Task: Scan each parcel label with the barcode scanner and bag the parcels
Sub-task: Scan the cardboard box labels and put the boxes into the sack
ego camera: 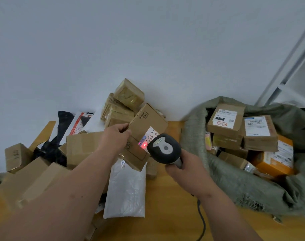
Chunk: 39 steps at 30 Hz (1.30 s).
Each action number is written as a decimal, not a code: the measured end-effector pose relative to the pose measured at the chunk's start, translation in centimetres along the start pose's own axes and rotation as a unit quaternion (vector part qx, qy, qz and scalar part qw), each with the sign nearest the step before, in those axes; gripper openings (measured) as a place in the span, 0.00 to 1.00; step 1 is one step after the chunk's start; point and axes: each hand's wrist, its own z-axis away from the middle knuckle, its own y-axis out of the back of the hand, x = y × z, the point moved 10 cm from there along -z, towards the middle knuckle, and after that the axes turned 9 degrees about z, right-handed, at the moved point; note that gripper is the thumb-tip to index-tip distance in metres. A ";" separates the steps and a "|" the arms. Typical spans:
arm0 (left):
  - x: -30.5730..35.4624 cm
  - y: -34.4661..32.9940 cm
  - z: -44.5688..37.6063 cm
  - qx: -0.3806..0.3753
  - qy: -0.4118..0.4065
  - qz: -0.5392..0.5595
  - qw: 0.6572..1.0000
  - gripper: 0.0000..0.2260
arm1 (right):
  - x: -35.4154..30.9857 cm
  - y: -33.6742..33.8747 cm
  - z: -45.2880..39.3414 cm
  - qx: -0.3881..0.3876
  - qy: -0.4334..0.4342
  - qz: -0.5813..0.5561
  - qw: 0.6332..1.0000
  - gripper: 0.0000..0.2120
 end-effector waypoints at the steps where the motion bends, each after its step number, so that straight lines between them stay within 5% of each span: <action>1: -0.1 -0.2 -0.1 -0.005 0.002 0.002 1.000 0.16 | 0.2 0.0 -0.1 0.005 -0.008 -0.005 1.000 0.07; 13: 0.6 -6.1 -0.7 -0.081 0.006 0.043 0.996 0.19 | 4.5 1.5 1.2 0.109 -0.129 -0.157 0.973 0.02; 20: 6.5 -11.7 -0.3 -0.085 -0.087 0.018 0.992 0.18 | 9.3 6.1 0.9 0.189 -0.190 -0.236 0.934 0.07; 30: 16.7 -25.7 2.3 -0.100 -0.176 0.035 0.979 0.19 | 15.0 17.9 -0.3 0.287 -0.153 -0.361 0.874 0.09; 39: 21.1 -36.8 4.7 -0.192 -0.212 0.024 0.958 0.19 | 20.5 25.0 -2.3 0.343 -0.144 -0.450 0.812 0.17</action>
